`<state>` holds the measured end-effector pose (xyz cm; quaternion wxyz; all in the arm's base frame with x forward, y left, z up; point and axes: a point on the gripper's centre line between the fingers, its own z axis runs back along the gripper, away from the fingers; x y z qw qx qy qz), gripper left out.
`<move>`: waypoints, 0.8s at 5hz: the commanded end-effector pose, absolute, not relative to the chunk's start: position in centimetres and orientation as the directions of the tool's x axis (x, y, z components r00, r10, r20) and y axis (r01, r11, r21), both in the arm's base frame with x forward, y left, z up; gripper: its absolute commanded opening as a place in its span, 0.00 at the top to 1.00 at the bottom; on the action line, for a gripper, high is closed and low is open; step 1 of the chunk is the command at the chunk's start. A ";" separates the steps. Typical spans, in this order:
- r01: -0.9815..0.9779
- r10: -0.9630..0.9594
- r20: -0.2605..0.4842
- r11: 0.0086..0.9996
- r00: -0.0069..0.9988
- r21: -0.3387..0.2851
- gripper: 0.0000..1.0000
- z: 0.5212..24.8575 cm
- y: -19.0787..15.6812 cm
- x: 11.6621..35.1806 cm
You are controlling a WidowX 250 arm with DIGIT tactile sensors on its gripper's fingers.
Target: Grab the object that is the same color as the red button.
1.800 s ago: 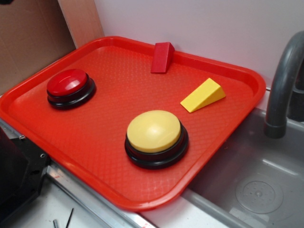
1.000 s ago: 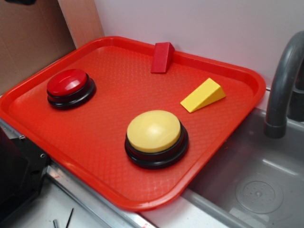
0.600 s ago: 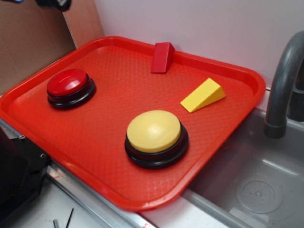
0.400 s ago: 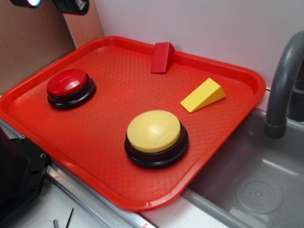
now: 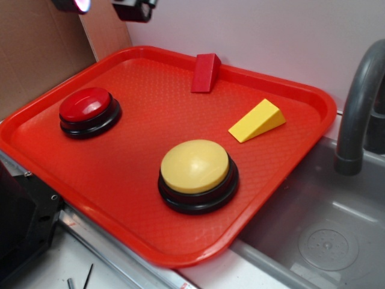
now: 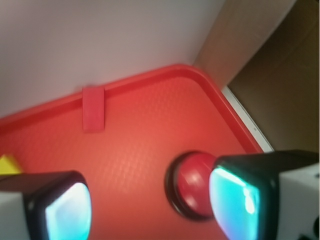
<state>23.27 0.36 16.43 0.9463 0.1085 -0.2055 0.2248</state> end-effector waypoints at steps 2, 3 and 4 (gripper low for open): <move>-0.575 0.472 0.508 0.816 0.721 0.058 0.00 11.3 3.2 30.3; -0.548 0.487 0.483 0.836 0.728 -0.017 0.00 9.5 4.5 31.5; -0.432 0.441 0.433 0.893 0.786 -0.127 0.00 7.7 4.7 33.0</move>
